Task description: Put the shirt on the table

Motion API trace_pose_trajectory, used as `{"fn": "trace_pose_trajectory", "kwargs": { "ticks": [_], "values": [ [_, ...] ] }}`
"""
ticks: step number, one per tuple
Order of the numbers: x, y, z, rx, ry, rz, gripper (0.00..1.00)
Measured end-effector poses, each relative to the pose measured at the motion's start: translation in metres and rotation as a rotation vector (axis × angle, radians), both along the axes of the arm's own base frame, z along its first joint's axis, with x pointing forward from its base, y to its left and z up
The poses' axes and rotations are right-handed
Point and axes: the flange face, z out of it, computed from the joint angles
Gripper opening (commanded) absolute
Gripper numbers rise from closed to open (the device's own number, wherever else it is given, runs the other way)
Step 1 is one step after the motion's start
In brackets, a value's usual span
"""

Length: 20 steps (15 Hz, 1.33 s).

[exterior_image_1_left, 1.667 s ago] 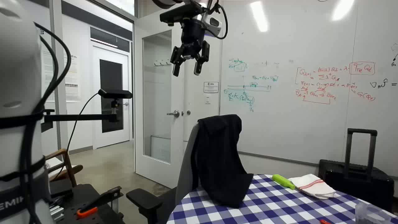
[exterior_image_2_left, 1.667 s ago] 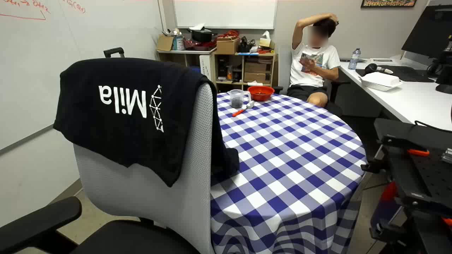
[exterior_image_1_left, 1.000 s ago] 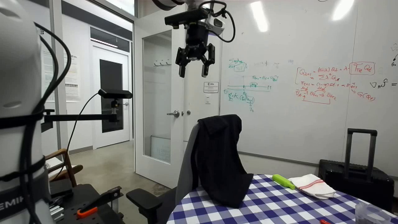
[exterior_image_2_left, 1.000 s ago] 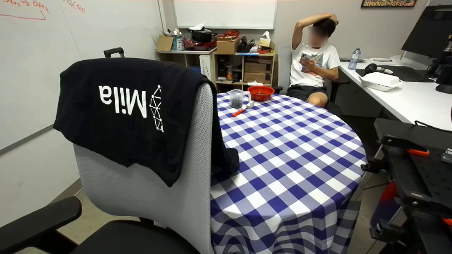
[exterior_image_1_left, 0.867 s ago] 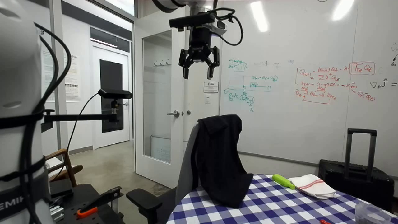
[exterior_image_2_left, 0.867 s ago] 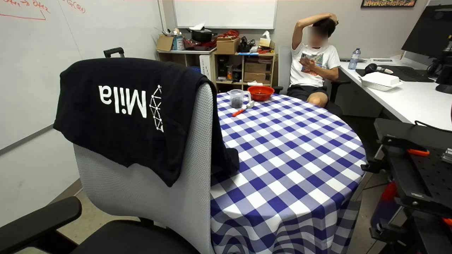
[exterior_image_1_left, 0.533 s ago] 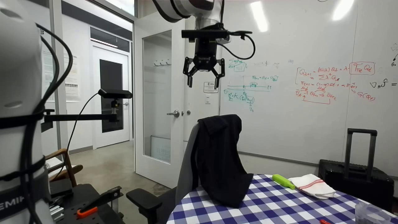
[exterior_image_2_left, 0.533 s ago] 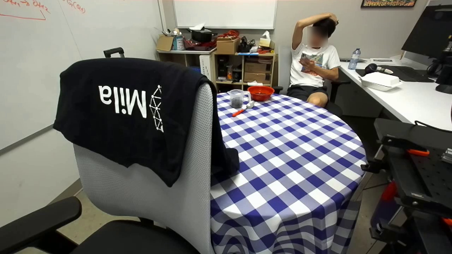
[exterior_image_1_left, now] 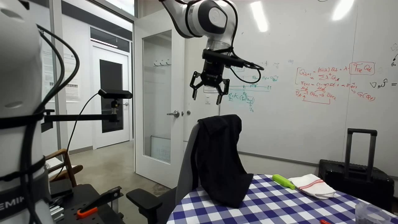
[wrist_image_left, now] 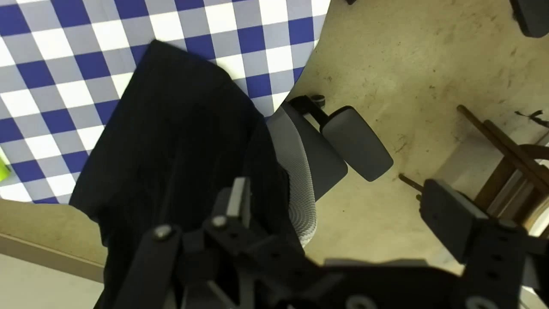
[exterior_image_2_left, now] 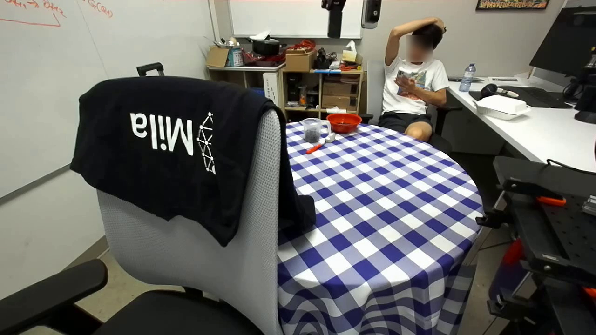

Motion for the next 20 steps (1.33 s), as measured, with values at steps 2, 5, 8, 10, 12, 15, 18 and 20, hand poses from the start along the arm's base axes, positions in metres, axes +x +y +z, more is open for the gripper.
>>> {"fn": "trace_pose_trajectory", "kwargs": {
  "ticks": [2, 5, 8, 10, 12, 15, 18, 20],
  "values": [
    [0.015, -0.003, -0.007, 0.004, 0.009, 0.054, 1.0],
    [0.037, -0.006, -0.013, 0.01, 0.031, 0.109, 1.0],
    [0.062, -0.003, -0.014, 0.015, 0.044, 0.131, 1.0],
    [0.08, 0.002, -0.014, 0.016, 0.038, 0.137, 1.0],
    [0.098, 0.008, -0.014, 0.017, 0.023, 0.142, 1.0],
    [0.126, 0.018, -0.021, 0.022, 0.004, 0.158, 1.0],
    [0.152, 0.024, -0.036, 0.032, -0.009, 0.173, 1.0],
    [0.169, 0.023, -0.047, 0.037, -0.017, 0.179, 1.0]
  ]
}}
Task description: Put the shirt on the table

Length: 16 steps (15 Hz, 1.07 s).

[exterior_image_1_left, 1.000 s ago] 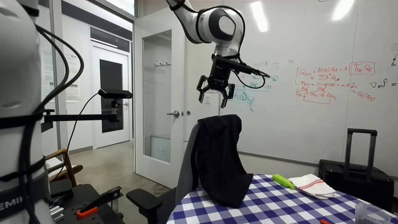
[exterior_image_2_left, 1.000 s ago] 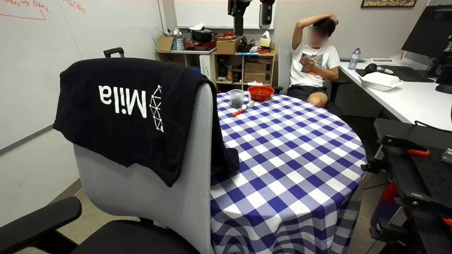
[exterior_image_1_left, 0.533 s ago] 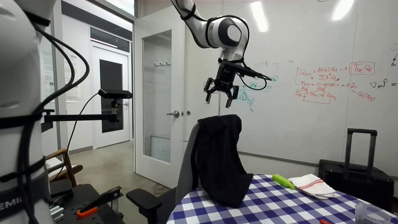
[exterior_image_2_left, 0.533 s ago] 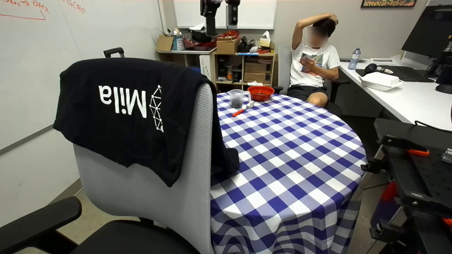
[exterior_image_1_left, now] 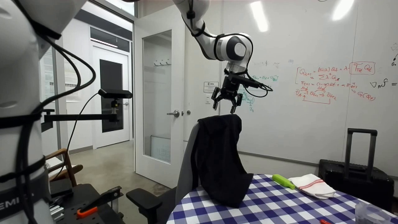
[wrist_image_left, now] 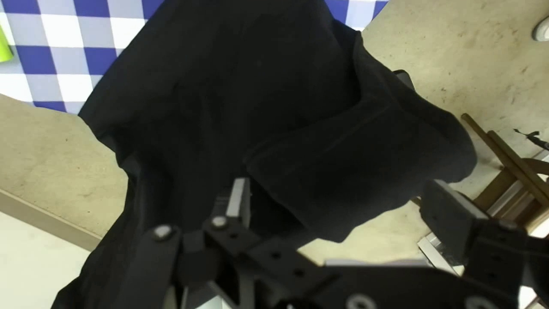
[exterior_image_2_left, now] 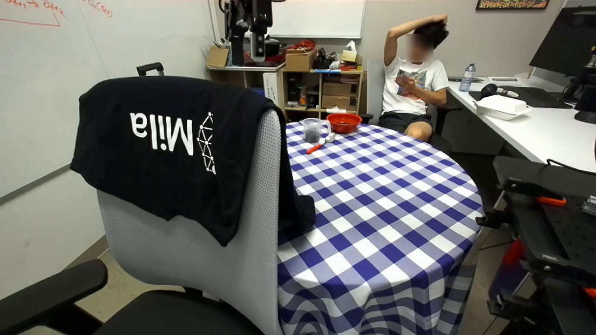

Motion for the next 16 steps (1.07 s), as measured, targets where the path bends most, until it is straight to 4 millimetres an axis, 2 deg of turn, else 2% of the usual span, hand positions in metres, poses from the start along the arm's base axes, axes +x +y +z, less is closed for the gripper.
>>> {"fn": "trace_pose_trajectory", "kwargs": {
  "ticks": [3, 9, 16],
  "values": [
    [0.013, -0.005, -0.009, 0.005, -0.003, -0.006, 1.0],
    [0.015, -0.003, -0.011, -0.004, -0.021, 0.016, 1.0],
    [0.011, -0.006, -0.03, -0.16, -0.07, 0.321, 1.0]
  ]
}}
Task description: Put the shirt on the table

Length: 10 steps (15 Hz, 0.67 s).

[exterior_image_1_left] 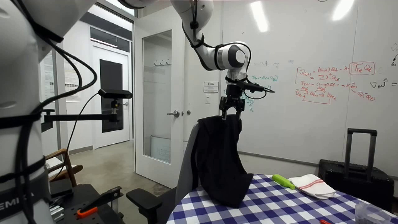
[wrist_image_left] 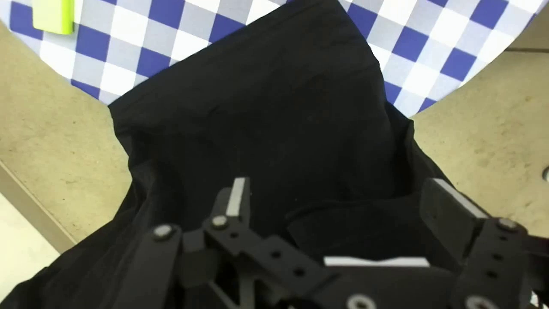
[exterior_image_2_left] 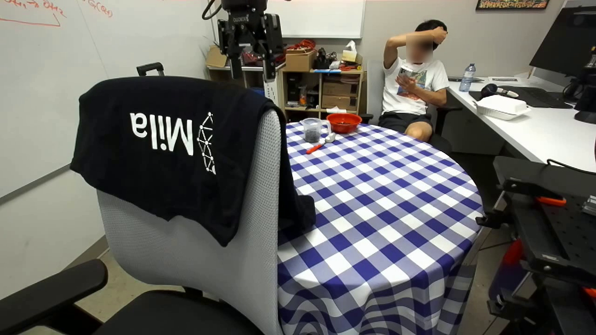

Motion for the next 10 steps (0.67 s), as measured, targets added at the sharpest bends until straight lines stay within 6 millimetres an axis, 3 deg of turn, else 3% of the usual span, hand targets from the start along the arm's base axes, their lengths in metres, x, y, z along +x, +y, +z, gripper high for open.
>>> {"fn": "trace_pose_trajectory", "kwargs": {
  "ticks": [10],
  "values": [
    [-0.003, 0.005, -0.015, 0.039, -0.002, 0.259, 1.0]
  ]
}}
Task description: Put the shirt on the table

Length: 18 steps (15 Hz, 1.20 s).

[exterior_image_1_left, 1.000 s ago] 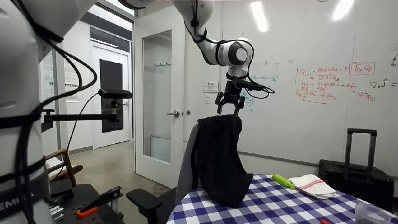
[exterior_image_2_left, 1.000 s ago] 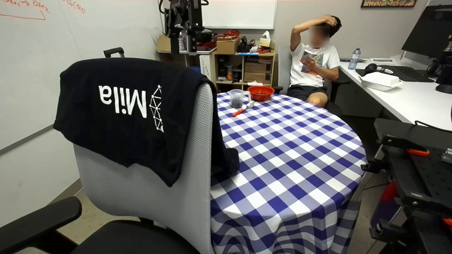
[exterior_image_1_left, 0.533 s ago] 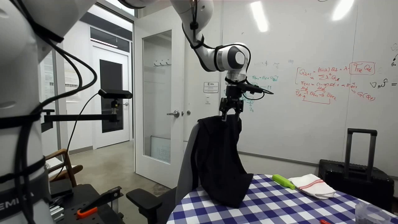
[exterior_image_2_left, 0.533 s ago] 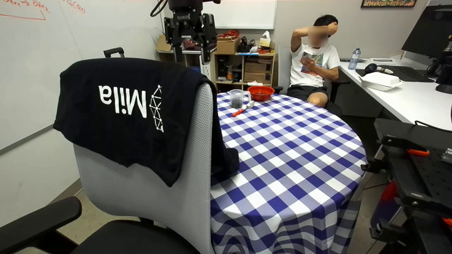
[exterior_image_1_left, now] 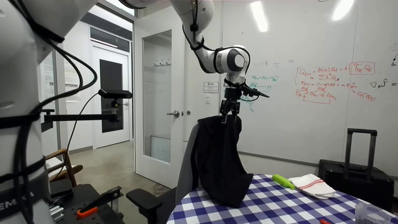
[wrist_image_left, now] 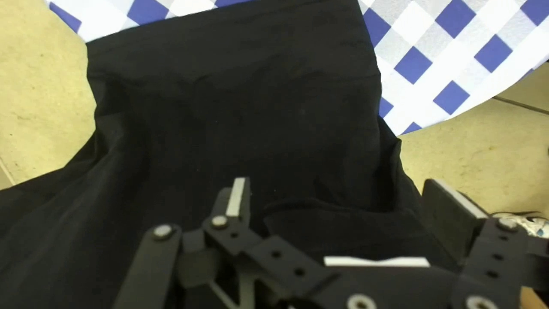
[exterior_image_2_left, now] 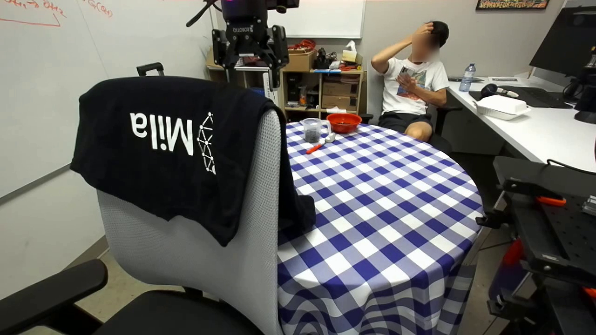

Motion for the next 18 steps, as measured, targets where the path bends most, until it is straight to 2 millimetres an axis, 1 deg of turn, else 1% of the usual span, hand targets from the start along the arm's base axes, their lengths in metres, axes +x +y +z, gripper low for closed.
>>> {"fn": "trace_pose_trajectory", "kwargs": {
  "ticks": [1, 2, 3, 5, 8, 12, 13, 18],
  "values": [
    [0.0, 0.001, -0.001, 0.006, 0.001, 0.008, 1.0],
    [0.001, 0.003, -0.002, 0.013, 0.0, 0.013, 0.89],
    [0.002, 0.005, -0.003, 0.02, 0.0, 0.015, 0.72],
    [0.005, 0.008, -0.005, 0.035, 0.001, 0.013, 0.6],
    [0.012, 0.01, -0.013, 0.048, 0.004, 0.012, 0.36],
    [0.017, 0.012, -0.021, 0.051, 0.008, 0.014, 0.07],
    [0.017, 0.012, -0.022, 0.052, 0.01, 0.015, 0.01],
    [0.018, 0.012, -0.02, 0.05, 0.012, 0.016, 0.01]
  ]
}}
